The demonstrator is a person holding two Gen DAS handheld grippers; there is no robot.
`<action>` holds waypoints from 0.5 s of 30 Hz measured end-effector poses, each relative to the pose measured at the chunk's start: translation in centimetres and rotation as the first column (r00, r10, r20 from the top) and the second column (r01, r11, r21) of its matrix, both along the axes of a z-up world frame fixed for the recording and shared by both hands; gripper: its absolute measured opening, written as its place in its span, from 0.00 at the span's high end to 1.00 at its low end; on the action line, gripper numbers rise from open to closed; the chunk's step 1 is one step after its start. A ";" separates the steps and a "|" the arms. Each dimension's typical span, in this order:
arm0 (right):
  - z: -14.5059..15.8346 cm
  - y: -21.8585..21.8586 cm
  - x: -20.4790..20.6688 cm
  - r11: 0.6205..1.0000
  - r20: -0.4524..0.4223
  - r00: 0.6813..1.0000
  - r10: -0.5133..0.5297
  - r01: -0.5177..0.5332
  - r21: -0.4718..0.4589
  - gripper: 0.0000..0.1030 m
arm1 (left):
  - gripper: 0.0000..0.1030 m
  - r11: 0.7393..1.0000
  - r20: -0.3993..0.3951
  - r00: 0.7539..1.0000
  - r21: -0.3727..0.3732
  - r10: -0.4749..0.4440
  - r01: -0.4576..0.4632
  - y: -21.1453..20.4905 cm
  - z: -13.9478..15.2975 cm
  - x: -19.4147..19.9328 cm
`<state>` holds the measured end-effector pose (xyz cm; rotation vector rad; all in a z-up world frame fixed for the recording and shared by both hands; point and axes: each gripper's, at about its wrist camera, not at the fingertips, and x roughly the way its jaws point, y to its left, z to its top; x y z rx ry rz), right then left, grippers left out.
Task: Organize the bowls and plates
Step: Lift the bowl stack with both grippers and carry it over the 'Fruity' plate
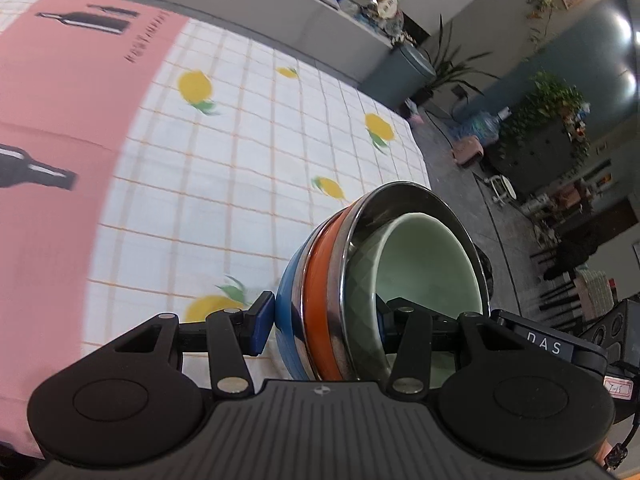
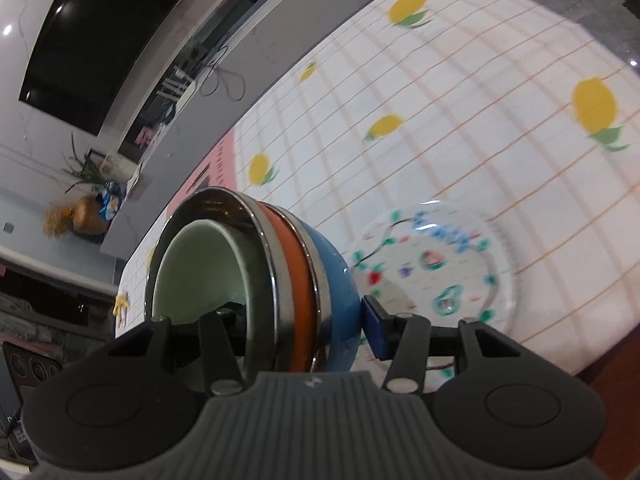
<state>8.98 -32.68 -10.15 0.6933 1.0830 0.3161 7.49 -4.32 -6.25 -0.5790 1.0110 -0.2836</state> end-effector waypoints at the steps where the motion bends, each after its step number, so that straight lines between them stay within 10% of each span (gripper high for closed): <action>1: -0.2 -0.5 0.0 1.000 -0.004 1.000 -0.008 0.008 -0.004 0.51 | 0.48 1.000 -0.007 1.000 -0.003 -0.007 0.007 -0.6 -0.3 0.2; 15: -3.0 -3.8 1.2 1.000 -0.059 0.998 -0.026 0.026 0.016 0.51 | 0.48 1.000 -0.074 0.997 0.019 -0.009 0.010 -3.3 -2.8 1.8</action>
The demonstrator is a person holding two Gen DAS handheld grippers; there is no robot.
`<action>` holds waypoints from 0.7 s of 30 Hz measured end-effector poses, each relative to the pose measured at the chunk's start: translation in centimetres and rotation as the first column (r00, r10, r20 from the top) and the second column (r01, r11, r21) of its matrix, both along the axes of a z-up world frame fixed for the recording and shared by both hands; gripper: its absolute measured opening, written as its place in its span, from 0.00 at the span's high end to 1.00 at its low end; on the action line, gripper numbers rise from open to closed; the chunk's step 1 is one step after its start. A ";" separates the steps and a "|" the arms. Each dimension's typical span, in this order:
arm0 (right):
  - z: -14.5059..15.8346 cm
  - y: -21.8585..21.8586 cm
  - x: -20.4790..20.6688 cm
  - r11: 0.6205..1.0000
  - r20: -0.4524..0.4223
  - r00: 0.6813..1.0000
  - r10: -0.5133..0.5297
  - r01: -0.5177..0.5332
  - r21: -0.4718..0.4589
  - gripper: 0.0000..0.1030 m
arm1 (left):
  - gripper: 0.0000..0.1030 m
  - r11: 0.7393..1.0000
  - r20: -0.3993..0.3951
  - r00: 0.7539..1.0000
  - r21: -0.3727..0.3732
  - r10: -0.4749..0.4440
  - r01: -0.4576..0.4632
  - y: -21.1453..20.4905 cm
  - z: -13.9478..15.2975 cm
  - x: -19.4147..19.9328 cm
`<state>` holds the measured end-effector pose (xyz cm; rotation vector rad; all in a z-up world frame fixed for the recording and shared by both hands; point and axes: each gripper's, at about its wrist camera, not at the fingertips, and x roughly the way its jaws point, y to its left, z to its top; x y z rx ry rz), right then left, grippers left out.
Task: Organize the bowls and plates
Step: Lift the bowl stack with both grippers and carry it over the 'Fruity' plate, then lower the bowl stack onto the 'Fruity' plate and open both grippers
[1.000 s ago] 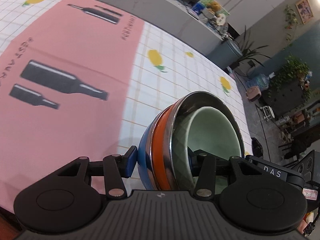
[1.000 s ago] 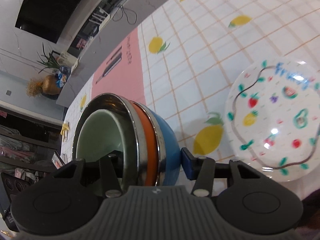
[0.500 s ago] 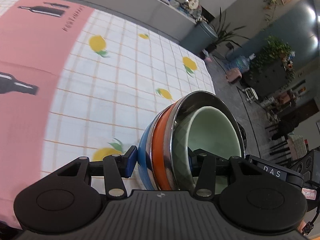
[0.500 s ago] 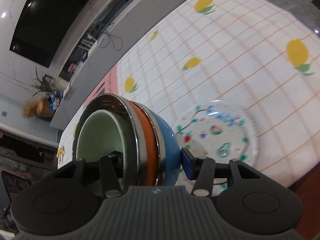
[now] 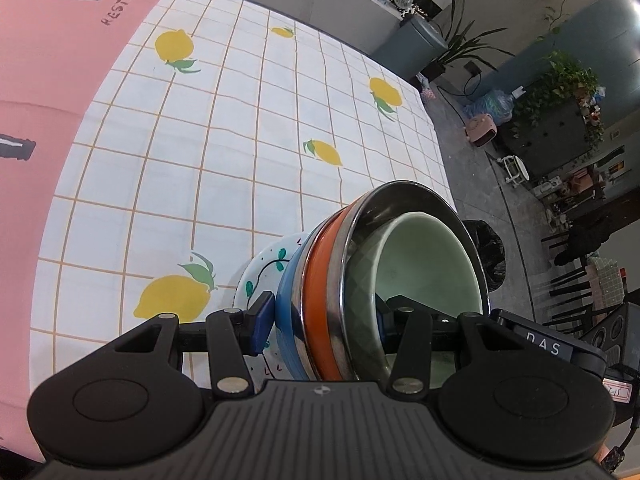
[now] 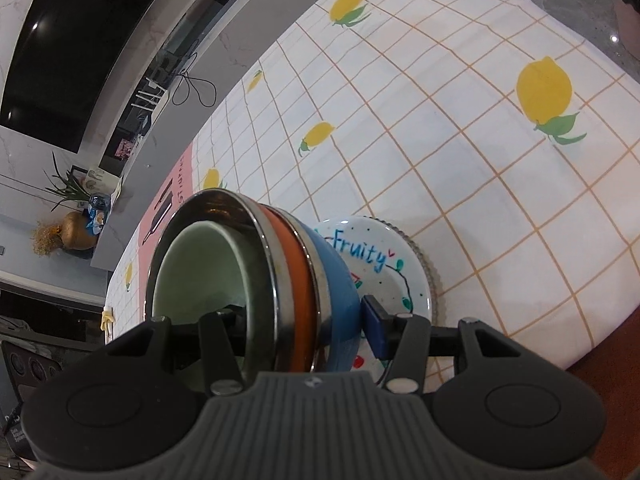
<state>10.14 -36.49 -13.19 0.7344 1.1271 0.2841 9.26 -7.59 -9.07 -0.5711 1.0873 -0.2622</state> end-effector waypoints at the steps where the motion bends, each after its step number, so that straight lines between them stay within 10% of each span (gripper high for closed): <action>1: -0.1 0.0 0.1 1.000 -0.002 1.000 0.001 -0.001 -0.001 0.51 | 0.48 1.000 -0.004 1.000 -0.001 0.002 -0.002 0.0 -0.2 0.1; 21: -1.3 -0.3 0.2 1.000 -0.001 1.000 0.007 -0.007 0.005 0.51 | 0.48 1.000 -0.007 1.000 0.006 0.007 -0.007 -0.2 -0.7 -0.3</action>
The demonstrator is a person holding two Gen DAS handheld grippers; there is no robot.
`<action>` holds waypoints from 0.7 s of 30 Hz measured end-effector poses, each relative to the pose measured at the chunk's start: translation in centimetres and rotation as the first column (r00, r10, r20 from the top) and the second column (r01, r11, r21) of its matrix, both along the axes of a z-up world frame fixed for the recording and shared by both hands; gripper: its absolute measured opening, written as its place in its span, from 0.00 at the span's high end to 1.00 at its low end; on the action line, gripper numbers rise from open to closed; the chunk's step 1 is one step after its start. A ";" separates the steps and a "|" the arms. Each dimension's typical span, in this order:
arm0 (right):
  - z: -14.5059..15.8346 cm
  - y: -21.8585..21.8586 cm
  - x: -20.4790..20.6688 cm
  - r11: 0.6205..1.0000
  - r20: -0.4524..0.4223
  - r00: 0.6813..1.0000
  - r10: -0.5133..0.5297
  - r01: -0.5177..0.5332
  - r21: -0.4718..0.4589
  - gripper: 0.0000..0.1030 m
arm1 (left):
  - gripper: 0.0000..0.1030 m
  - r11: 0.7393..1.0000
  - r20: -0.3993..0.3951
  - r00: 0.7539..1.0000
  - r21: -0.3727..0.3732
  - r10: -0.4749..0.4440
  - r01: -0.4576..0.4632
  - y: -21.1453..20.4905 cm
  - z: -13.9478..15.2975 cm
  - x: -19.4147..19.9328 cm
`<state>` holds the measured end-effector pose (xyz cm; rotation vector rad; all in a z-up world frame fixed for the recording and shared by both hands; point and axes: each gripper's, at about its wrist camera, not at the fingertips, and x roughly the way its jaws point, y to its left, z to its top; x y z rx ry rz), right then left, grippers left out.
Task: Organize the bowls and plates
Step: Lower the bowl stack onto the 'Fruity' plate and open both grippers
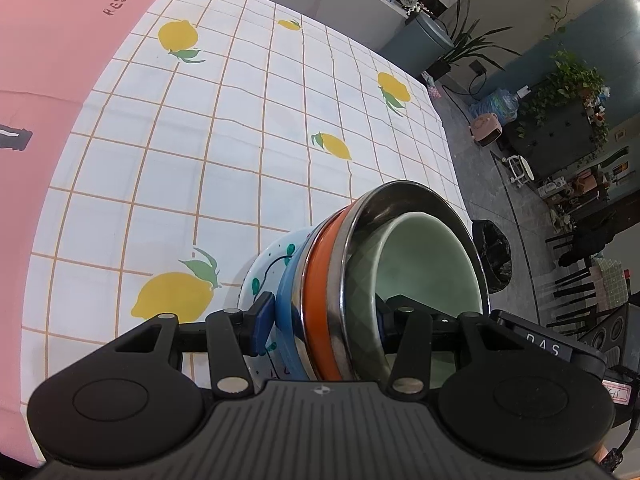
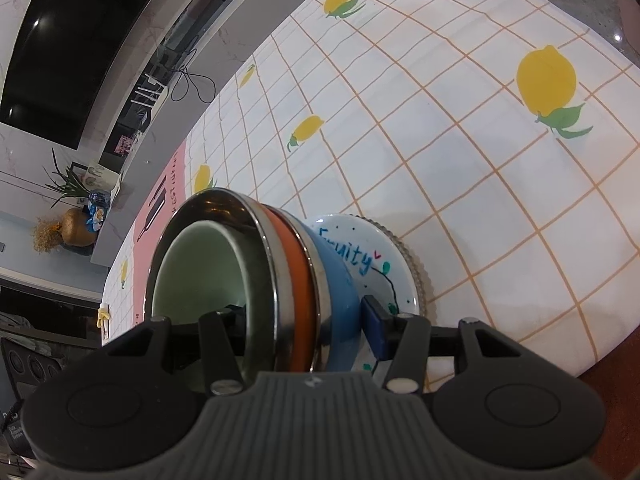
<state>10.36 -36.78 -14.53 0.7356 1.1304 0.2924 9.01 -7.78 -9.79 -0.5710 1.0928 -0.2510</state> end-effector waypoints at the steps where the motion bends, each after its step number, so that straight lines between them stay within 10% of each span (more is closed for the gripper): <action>1: 0.0 0.0 0.0 1.000 0.000 1.000 0.000 0.000 0.000 0.51 | 0.48 1.000 0.001 1.000 -0.001 0.000 0.000 0.0 0.0 0.0; 21: 4.1 0.9 -0.3 0.985 0.126 0.992 0.009 0.012 -0.170 0.22 | 0.27 0.994 0.186 0.982 0.110 0.002 -0.023 0.9 3.7 -1.1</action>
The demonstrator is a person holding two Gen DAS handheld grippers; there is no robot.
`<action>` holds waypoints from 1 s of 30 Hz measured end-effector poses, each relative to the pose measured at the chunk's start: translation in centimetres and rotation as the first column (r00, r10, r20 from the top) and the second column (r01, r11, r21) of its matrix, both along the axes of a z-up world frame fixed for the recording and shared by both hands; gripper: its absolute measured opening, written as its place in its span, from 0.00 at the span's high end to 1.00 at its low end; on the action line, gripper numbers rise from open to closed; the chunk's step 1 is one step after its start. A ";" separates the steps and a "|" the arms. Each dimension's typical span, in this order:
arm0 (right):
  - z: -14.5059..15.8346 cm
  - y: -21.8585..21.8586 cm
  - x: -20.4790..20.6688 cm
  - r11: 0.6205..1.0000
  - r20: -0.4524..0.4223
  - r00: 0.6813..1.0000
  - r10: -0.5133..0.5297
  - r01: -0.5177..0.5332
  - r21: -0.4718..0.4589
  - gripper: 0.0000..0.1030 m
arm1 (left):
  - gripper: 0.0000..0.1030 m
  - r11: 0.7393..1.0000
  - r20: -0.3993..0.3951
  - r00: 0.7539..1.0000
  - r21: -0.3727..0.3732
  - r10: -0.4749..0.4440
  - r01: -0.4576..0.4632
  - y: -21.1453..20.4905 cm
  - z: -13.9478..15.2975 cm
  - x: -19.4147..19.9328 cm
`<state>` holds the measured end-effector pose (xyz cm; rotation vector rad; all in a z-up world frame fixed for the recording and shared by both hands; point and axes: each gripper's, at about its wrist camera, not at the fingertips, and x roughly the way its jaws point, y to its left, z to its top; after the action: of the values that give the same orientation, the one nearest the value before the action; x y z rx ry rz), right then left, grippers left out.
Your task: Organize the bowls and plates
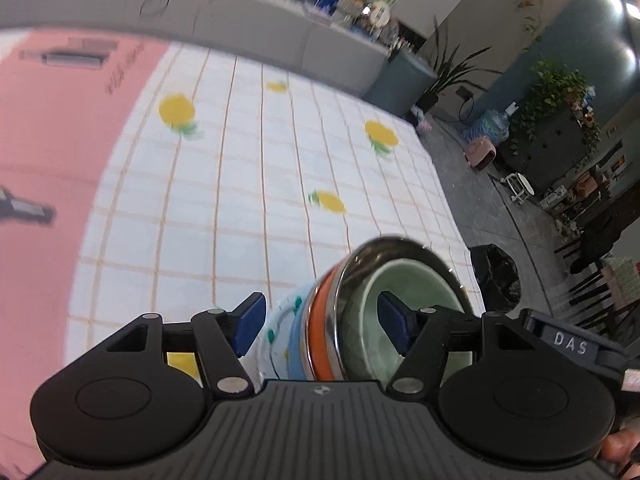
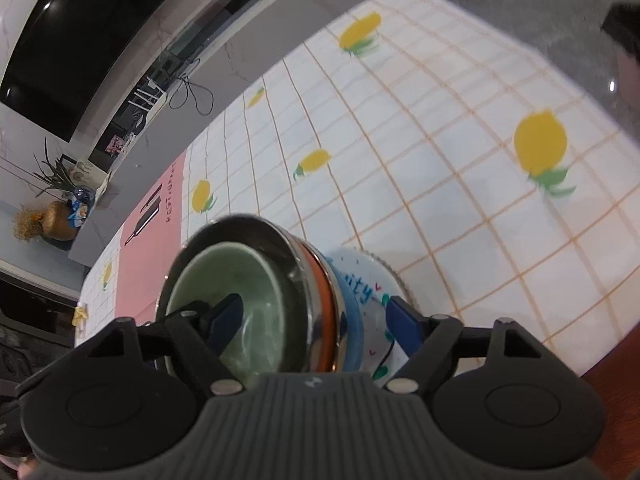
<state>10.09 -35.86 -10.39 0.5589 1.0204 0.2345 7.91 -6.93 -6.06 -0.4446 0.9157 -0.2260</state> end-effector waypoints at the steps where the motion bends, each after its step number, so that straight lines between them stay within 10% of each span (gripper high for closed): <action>1: 0.7 0.2 -0.2 1.000 0.026 1.000 -0.001 0.002 -0.028 0.22 | 0.27 1.000 0.026 1.000 0.023 0.000 0.000 0.1 0.7 -0.3; 17: 11.8 6.7 -8.1 0.935 0.500 0.854 0.147 0.045 -0.352 0.07 | 0.22 0.895 0.479 0.876 0.414 -0.057 -0.168 1.0 10.8 -10.3; 30: 10.9 10.0 -16.1 0.888 0.619 0.746 0.245 0.084 -0.453 0.05 | 0.13 0.850 0.494 0.869 0.473 -0.036 -0.233 2.0 9.6 -14.8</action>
<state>-6.02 -25.87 0.51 -0.0307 0.3620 0.2381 -6.86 -4.91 3.50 0.0801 0.4166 0.0200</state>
